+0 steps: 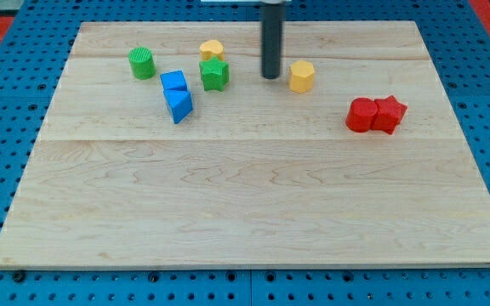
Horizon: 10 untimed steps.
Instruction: Push the yellow heart towards the center
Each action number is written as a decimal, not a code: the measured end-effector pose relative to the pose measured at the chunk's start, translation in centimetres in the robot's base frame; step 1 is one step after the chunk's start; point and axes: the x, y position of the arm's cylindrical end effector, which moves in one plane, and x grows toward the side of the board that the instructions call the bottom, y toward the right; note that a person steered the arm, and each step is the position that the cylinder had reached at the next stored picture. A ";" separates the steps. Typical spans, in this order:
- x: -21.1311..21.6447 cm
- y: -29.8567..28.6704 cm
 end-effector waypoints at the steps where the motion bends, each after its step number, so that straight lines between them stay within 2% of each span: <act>1: -0.6 1.3; 2: 0.8 8.2; 3: 2.3 11.1; 5: -7.2 -6.9; 6: -9.4 -16.8; 7: -5.5 -18.6; 8: -5.1 -8.9; 9: -5.6 -4.2; 10: -2.7 -0.1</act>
